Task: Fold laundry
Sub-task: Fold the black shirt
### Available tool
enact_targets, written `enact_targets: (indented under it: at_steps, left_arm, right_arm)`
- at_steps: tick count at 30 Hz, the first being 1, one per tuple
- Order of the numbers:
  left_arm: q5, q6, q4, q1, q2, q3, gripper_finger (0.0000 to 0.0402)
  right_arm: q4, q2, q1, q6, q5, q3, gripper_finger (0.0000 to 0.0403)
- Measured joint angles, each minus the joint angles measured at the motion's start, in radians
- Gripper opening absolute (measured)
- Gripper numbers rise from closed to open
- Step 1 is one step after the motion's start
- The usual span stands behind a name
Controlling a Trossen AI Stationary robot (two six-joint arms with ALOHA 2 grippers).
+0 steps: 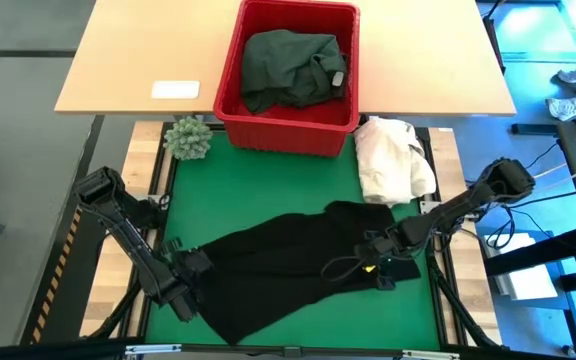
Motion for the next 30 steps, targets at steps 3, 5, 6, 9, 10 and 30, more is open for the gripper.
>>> enact_targets:
  at_steps: [3, 5, 6, 9, 10, 30]
  left_arm:
    - [0.004, -0.006, -0.085, 0.000, 0.000, 0.000, 0.0000]
    - [-0.005, -0.008, -0.124, 0.000, 0.000, 0.000, 0.0000]
    - [-0.014, -0.007, -0.130, 0.000, 0.000, 0.000, 0.0000]
    - [-0.021, 0.000, -0.123, 0.007, 0.000, 0.000, 0.0000]
    - [-0.013, 0.000, -0.122, 0.009, 0.000, 0.000, 0.0000]
    - [0.161, -0.082, -0.102, -0.041, -0.001, -0.080, 0.0000]
  right_arm:
    - [-0.004, -0.007, -0.002, 0.001, 0.007, 0.000, 0.0193]
    - [-0.004, -0.007, -0.003, 0.000, 0.012, 0.000, 0.0193]
    - [-0.004, -0.007, -0.003, 0.000, 0.014, 0.000, 0.0193]
    - [-0.002, -0.008, -0.003, -0.002, 0.018, 0.000, 0.0193]
    - [-0.002, -0.011, -0.003, -0.002, 0.018, 0.000, 0.0193]
    - [-0.065, -0.194, -0.005, -0.158, 0.362, 0.155, 0.0193]
